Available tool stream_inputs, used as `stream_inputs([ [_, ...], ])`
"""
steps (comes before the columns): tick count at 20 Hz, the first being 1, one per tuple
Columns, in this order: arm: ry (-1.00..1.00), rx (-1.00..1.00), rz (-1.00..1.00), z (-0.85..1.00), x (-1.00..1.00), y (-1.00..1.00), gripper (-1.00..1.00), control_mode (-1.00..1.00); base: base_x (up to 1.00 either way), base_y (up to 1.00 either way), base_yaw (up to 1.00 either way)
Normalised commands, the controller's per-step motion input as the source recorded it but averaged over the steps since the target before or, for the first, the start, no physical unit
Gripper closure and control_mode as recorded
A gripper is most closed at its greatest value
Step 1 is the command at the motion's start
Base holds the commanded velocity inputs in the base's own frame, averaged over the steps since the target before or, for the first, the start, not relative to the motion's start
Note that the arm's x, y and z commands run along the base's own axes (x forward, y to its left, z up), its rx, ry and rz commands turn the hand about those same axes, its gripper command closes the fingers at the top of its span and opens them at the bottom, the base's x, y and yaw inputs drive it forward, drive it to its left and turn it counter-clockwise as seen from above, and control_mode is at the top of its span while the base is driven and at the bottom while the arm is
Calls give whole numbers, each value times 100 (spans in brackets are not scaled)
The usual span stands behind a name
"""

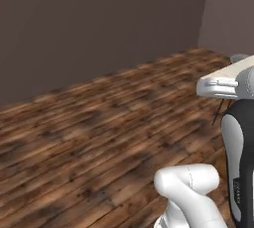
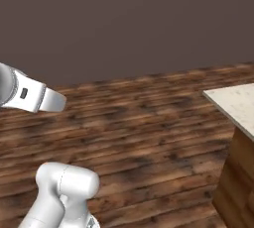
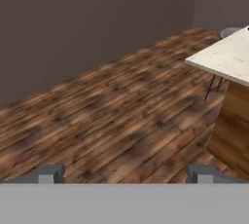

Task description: Transport the chicken drumstick and onion to the fridge. Place the chicken drumstick on the rack containing meat and place the onion on the rack containing the vegetable, ensuring meats and vegetables are on different racks.

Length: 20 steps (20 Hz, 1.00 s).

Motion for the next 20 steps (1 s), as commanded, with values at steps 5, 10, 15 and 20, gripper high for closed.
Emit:
stream_inputs([
  [5, 0, 0, 0, 0, 0, 0, -100, 100, 100, 72, -43],
  [10, 0, 0, 0, 0, 0, 0, -100, 100, 100, 84, -42],
  [15, 0, 0, 0, 0, 0, 0, -100, 100, 100, 99, -47],
  [20, 0, 0, 0, 0, 0, 0, -100, 100, 100, 100, -47],
])
